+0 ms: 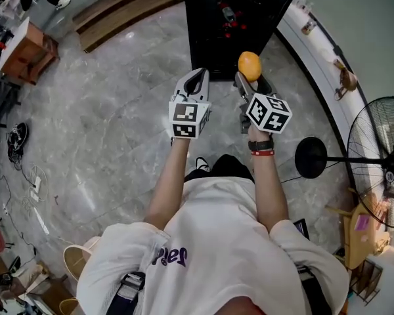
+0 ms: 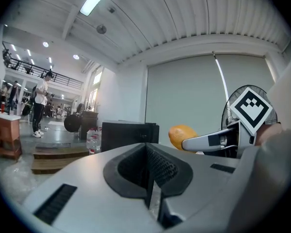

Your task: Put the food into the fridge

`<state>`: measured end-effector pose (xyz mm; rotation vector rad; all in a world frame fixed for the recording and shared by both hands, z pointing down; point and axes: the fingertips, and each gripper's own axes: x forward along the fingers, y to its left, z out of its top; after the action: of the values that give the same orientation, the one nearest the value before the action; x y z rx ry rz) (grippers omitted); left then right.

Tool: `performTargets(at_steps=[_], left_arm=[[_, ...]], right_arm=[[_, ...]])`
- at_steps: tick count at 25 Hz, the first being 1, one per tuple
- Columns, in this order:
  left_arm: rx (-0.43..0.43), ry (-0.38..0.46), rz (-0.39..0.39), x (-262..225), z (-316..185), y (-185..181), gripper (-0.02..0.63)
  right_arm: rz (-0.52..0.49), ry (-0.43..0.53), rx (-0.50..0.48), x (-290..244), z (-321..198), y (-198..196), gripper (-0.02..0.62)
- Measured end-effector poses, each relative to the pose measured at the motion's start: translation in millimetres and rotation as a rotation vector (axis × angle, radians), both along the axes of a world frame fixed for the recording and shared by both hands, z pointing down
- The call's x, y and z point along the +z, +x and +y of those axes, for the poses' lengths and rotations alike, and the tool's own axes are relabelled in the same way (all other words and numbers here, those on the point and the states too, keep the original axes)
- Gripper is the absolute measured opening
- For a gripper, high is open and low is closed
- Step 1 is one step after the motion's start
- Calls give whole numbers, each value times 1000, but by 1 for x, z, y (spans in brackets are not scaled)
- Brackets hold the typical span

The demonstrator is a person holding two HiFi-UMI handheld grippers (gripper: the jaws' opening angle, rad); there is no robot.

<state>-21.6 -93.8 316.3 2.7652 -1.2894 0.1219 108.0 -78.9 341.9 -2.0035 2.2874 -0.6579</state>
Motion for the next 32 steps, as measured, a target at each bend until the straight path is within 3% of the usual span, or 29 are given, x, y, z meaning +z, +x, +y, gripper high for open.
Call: performTargets(at_steps=[4,8,15,32], left_arm=[[-2,-26,3,15,-23,2,18],[-14,-44,15,34,-55,4,18],[-19,-43,15,73,-115,6,18],[13,-109,22,153,-179,26,18]], right_arm=[[-33,-5,-20,13,-30,5,302],[18,-3,-36,31,-73,11,302],[-6,-60,-100,95,-148,-5,304],[1,-154,-145,194,-221,0,304]])
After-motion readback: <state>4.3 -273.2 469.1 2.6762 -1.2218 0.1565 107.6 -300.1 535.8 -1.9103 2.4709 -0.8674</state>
